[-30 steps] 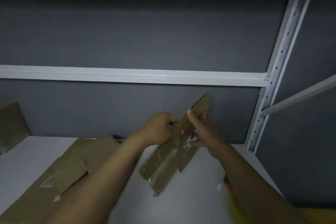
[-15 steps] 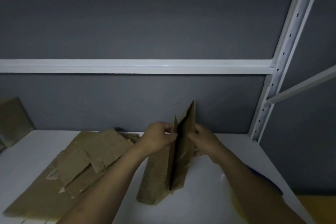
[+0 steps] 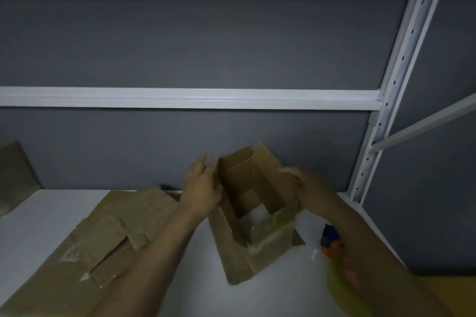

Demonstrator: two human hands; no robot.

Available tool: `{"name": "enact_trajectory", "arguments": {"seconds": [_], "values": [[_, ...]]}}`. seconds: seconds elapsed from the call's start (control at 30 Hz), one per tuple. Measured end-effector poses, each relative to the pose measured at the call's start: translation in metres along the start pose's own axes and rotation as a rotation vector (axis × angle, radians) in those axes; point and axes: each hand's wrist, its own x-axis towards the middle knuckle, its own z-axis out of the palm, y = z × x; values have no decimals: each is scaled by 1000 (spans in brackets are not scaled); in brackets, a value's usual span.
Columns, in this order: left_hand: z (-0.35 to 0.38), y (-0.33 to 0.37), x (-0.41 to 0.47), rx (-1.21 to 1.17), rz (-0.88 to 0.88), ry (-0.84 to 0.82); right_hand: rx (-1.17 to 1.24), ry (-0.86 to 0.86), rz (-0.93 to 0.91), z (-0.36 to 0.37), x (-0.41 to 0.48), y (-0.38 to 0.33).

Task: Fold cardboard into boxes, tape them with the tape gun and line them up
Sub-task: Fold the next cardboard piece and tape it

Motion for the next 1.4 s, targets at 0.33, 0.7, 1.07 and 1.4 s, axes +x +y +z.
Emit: {"name": "enact_trajectory", "arguments": {"seconds": [0.33,0.7,1.07,1.4], "values": [[5,-27,17,-197,-97,-231,41,-178,126,-9,-24,24],[3,-42,38,124,202,-587,-472,11,54,18,-27,20],[1,-29,61,-46,338,-486,-422,-10,-155,30,-25,24],[69,-24,59,-198,92,-264,-123,-118,-60,22,-34,23]]}}
